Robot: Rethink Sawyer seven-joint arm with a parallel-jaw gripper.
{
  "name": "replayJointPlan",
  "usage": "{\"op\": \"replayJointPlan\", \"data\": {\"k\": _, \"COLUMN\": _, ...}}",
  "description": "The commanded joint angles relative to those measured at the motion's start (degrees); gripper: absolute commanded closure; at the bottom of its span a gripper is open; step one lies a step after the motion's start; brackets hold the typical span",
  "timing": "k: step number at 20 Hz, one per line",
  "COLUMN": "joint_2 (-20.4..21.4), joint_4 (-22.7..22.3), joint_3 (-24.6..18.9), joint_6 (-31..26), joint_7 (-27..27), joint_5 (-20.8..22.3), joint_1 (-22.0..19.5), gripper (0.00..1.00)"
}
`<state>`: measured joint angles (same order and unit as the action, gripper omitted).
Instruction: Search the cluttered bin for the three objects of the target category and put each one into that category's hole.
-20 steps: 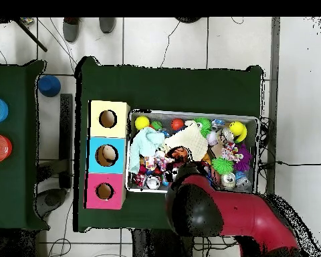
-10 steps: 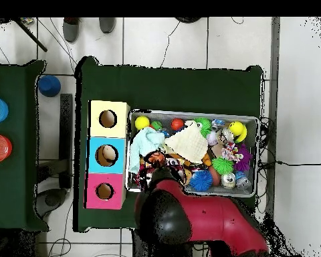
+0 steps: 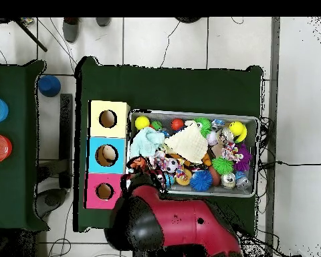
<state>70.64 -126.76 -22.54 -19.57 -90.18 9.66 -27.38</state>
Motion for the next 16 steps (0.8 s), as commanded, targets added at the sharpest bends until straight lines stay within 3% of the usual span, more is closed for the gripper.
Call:
{"op": "replayJointPlan", "data": {"k": 1, "joint_2": -2.3, "joint_4": -2.2, "joint_3": 7.5, "joint_6": -2.9, "joint_7": -16.6, "joint_5": -2.4, "joint_1": 4.9, "gripper": 1.0}}
{"op": "replayJointPlan", "data": {"k": 10, "joint_2": -8.3, "joint_4": 0.1, "joint_3": 12.8, "joint_6": 1.1, "joint_7": -15.8, "joint_5": -2.5, "joint_1": 8.9, "gripper": 1.0}}
{"op": "replayJointPlan", "data": {"k": 16, "joint_2": -9.7, "joint_4": 0.7, "joint_3": 14.3, "joint_6": 2.6, "joint_7": -16.1, "joint_5": -4.2, "joint_1": 11.5, "gripper": 1.0}}
